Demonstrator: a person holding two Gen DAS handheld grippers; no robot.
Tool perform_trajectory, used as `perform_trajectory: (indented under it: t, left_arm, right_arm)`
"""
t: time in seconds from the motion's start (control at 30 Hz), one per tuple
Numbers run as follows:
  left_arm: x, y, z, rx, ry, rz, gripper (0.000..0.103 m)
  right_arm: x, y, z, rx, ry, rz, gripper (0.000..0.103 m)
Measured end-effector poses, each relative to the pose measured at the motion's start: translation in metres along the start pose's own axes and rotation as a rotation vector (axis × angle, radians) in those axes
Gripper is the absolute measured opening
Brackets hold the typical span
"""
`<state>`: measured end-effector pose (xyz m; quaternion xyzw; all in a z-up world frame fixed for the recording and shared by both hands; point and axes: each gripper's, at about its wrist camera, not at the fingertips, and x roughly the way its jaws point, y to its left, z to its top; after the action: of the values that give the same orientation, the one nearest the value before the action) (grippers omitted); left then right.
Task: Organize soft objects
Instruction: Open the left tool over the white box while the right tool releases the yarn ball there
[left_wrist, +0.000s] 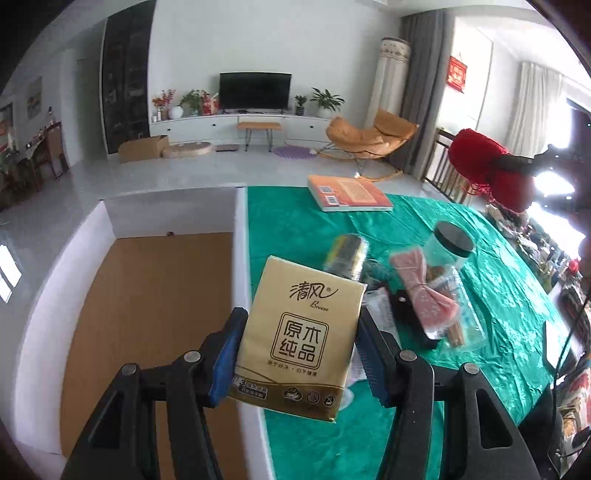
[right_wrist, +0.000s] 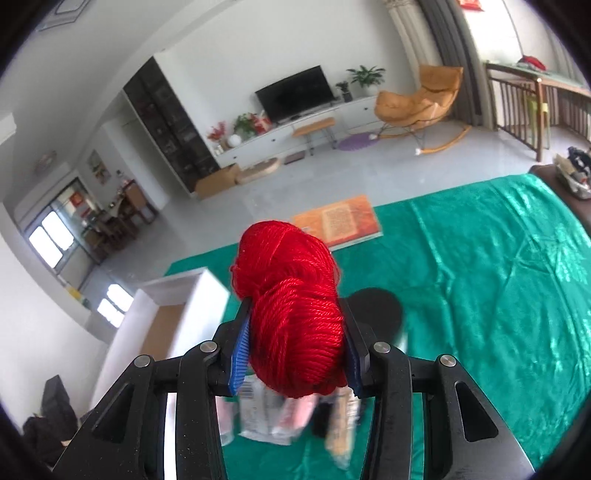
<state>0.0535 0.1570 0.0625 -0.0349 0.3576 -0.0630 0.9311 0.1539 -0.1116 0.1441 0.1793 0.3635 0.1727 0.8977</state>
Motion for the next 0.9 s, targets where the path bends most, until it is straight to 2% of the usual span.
perform_trajectory:
  t: [0.1, 0.23, 0.27, 0.33, 0.37, 0.4, 0.43, 0.5, 0.57, 0.67, 0.77, 0.83, 0.9]
  left_arm:
    - [-0.015, 0.046, -0.009, -0.042, -0.001, 0.117, 0.058]
    - [-0.026, 0.101, -0.030, -0.096, 0.031, 0.277, 0.059]
    - [-0.026, 0.110, -0.036, -0.107, 0.042, 0.323, 0.062]
    - [-0.025, 0.123, -0.047, -0.129, 0.065, 0.361, 0.079]
    - [-0.026, 0.126, -0.052, -0.138, 0.068, 0.362, 0.094]
    - [-0.028, 0.127, -0.057, -0.139, 0.059, 0.365, 0.098]
    - [-0.028, 0.124, -0.060, -0.133, 0.046, 0.368, 0.098]
    - [-0.027, 0.113, -0.062, -0.112, 0.035, 0.355, 0.098]
    - [-0.026, 0.095, -0.061, -0.097, 0.027, 0.306, 0.098]
    - [-0.027, 0.042, -0.056, -0.033, 0.006, 0.166, 0.098]
    - [-0.027, -0.031, -0.059, 0.095, 0.001, 0.005, 0.099]
    - [-0.018, -0.077, -0.073, 0.183, 0.038, -0.077, 0.101]
    - [0.006, -0.113, -0.094, 0.235, 0.111, -0.122, 0.101]
  right_arm:
    - [0.027, 0.052, -0.017, -0.017, 0.066, 0.128, 0.044]
    - [0.082, 0.127, -0.064, -0.051, 0.182, 0.296, 0.044]
    - [0.097, 0.145, -0.079, -0.064, 0.214, 0.325, 0.046]
    - [0.124, 0.172, -0.107, -0.079, 0.269, 0.361, 0.056]
    - [0.135, 0.179, -0.120, -0.078, 0.293, 0.384, 0.073]
    - [0.144, 0.182, -0.128, -0.073, 0.312, 0.397, 0.079]
    - [0.150, 0.181, -0.136, -0.073, 0.323, 0.393, 0.079]
    - [0.151, 0.173, -0.143, -0.108, 0.306, 0.337, 0.079]
    - [0.139, 0.154, -0.147, -0.160, 0.242, 0.247, 0.079]
    - [0.098, 0.117, -0.155, -0.240, 0.103, 0.062, 0.078]
    - [0.057, 0.057, -0.179, -0.240, -0.015, -0.182, 0.078]
    - [0.035, 0.016, -0.196, -0.182, -0.035, -0.322, 0.078]
    - [0.024, -0.025, -0.213, -0.115, 0.007, -0.439, 0.078]
